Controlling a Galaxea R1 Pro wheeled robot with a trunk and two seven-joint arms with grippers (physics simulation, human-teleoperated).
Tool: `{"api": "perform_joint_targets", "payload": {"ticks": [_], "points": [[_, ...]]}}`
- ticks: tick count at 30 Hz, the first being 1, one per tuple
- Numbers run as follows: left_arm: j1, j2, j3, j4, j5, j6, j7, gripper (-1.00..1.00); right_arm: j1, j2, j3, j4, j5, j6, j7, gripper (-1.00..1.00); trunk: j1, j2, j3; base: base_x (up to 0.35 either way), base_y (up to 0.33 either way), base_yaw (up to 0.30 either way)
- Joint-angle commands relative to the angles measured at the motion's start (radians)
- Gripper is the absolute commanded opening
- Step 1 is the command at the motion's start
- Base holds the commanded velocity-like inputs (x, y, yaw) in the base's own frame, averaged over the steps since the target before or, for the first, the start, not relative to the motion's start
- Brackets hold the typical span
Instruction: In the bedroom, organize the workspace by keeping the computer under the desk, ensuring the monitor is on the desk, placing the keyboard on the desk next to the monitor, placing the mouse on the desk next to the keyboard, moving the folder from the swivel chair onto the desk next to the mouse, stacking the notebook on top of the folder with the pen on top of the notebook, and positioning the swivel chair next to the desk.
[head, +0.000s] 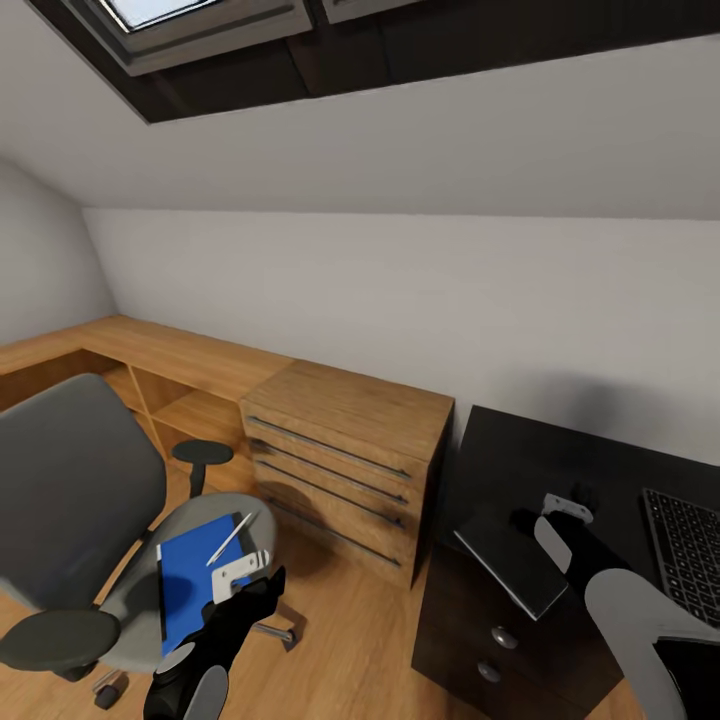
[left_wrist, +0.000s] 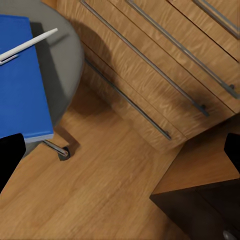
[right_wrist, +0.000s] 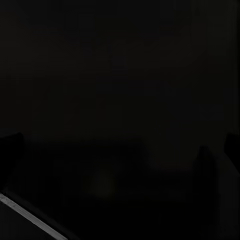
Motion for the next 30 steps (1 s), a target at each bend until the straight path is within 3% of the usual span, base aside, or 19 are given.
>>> {"api": "perform_joint_targets", "payload": {"ticks": [1,12,16,17,20,22,25,30], "points": [[-0.001,0.0,-0.001,-0.001,0.01,0.002,0.009,1.0,0.0,0.0,-0.002,-0.01,-0.005,0.004,-0.004,1.0,-0.004,0.007,0.002,0.0,0.0,0.0],[0.0,-0.002,-0.002,0.003,0.007,0.002,0.012,1.0,0.011,0.004,-0.002,-0.222,-0.005,-0.007,-0.008,1.0,-0.046,0.084,0.037,0.0,0.0,0.0],[-0.001,-0.002,-0.003,0.003,0.006,0.002,0.013,1.0,0.054,0.008,-0.001,-0.337,-0.005,0.0,-0.011,1.0,-0.061,0.112,0.049,0.0,0.0,0.0],[-0.001,-0.002,-0.003,0.003,0.006,0.002,0.013,1.0,0.123,0.021,-0.001,-0.469,-0.004,0.018,-0.014,1.0,-0.065,0.119,0.052,0.0,0.0,0.0],[0.0,-0.002,-0.003,0.003,0.005,0.002,0.013,1.0,0.188,0.035,0.0,-0.6,-0.003,0.047,-0.022,1.0,-0.077,0.14,0.062,0.0,0.0,0.0],[-0.001,-0.002,-0.003,0.003,0.005,0.002,0.013,1.0,0.303,0.058,0.0,-0.827,-0.004,0.116,-0.036,1.0,-0.081,0.147,0.065,0.0,0.0,0.0],[-0.001,-0.002,-0.004,0.003,0.006,0.002,0.012,1.0,0.364,0.073,0.0,-0.955,-0.006,0.176,-0.041,1.0,-0.081,0.147,0.065,0.0,0.0,0.0],[-0.001,-0.002,-0.004,0.003,0.007,0.002,0.01,1.0,0.4,0.101,0.002,-1.048,-0.006,0.239,-0.043,1.0,-0.081,0.147,0.065,0.0,0.0,0.0]]}}
